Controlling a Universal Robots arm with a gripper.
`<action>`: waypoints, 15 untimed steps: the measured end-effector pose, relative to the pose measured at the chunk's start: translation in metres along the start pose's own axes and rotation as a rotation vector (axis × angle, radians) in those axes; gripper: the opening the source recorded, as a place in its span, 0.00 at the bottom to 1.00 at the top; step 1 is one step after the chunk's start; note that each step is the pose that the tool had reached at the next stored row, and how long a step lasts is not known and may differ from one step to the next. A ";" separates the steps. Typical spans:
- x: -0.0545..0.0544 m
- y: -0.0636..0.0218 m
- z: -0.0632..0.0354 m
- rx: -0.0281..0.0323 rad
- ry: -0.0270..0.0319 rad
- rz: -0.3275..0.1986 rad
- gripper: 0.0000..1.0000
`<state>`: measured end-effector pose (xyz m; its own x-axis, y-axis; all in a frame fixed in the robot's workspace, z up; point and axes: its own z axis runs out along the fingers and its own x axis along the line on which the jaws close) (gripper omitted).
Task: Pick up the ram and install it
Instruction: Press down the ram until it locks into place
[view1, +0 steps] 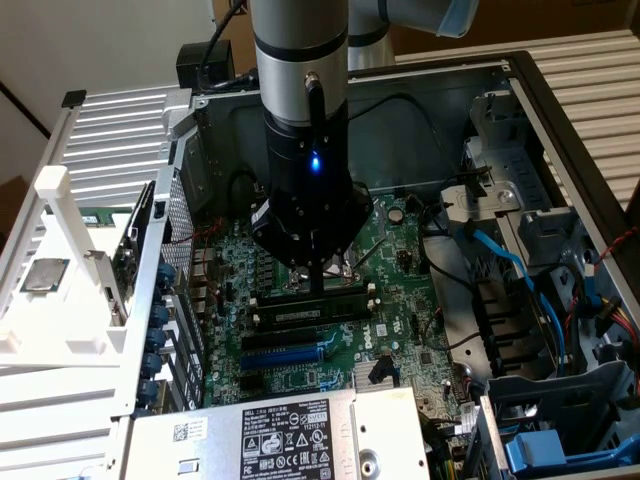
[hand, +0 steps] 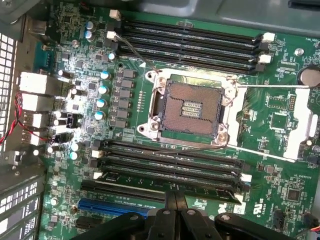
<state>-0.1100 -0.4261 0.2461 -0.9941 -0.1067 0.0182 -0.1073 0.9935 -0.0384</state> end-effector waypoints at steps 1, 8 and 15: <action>0.000 0.0000 0.0000 0.0001 0.0016 0.040 0.10; 0.000 0.0000 0.0001 0.0014 0.0060 0.147 0.10; 0.000 0.0000 0.0001 0.0007 0.0075 0.183 0.10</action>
<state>-0.1099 -0.4261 0.2461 -0.9969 0.0762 0.0183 0.0754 0.9962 -0.0425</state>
